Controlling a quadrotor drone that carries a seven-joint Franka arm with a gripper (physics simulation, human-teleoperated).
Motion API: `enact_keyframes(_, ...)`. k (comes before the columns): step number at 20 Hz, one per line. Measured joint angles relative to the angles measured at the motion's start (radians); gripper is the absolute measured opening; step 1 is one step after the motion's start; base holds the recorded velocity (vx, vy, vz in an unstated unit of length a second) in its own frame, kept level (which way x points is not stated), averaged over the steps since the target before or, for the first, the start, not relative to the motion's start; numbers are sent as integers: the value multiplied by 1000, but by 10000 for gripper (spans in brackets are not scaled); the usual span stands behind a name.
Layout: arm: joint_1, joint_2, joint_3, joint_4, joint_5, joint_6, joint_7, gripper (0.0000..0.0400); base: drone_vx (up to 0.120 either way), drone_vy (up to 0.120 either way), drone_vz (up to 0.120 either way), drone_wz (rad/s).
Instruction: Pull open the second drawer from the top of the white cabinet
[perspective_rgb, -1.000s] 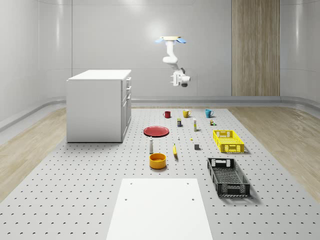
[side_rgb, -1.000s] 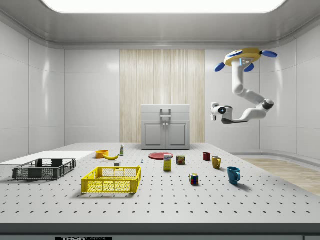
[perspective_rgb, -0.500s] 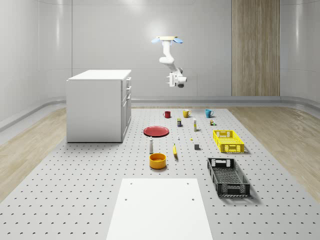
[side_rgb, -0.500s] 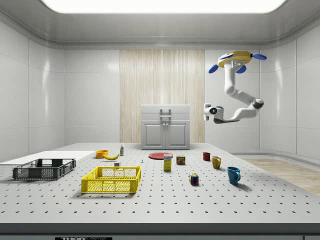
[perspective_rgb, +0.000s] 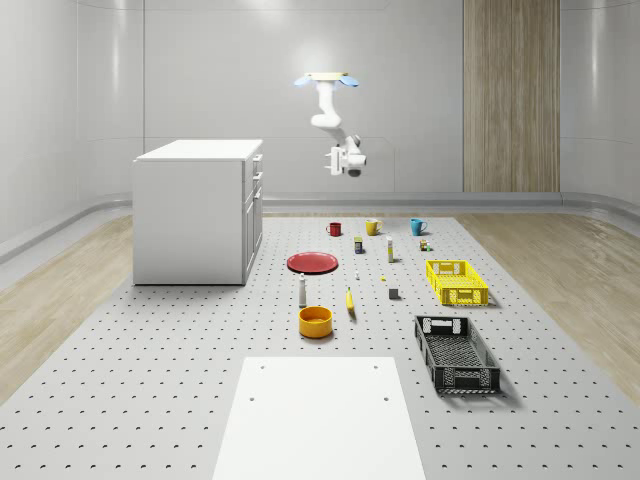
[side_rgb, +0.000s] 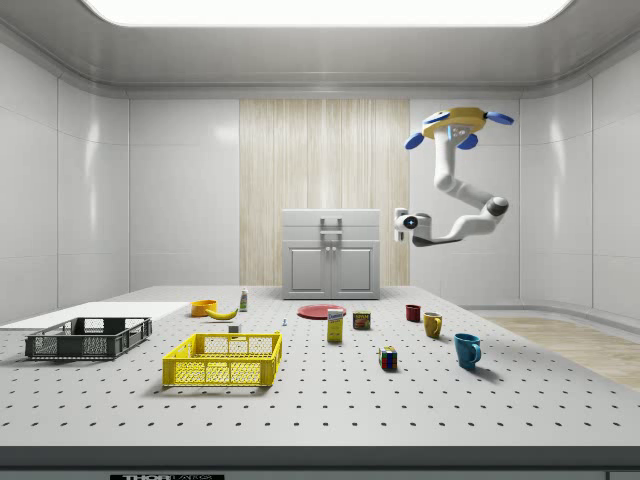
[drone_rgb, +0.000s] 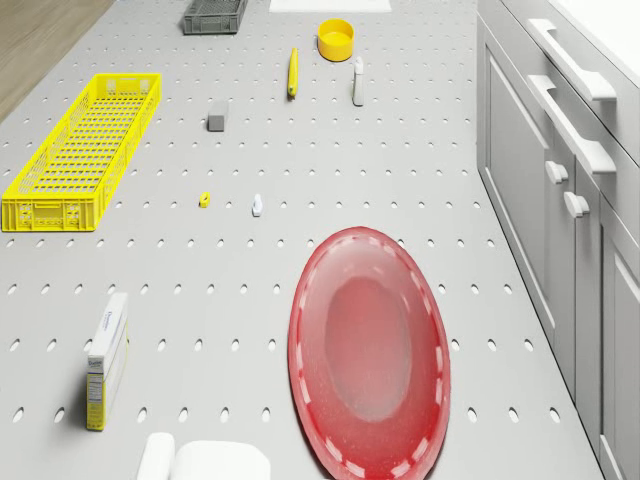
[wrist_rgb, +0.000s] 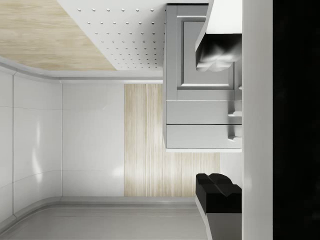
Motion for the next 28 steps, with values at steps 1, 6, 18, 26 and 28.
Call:
enact_keyframes(1, 3, -3, -1, 0, -3, 3, 2, 300, 120, -120, 0, 0)
enact_keyframes(6, 19, -20, -7, -3, -15, 18, 13, 300, 120, -120, 0, 0)
enact_keyframes(18, 52, -54, -18, -7, -42, 48, 35, 300, 120, -120, 0, 0)
enact_keyframes(26, 70, -74, -23, -10, -58, 65, 49, 300, 120, -120, 80, 0)
enact_keyframes(28, 74, -79, -25, -10, -62, 69, 52, 300, 120, -120, 120, 0)
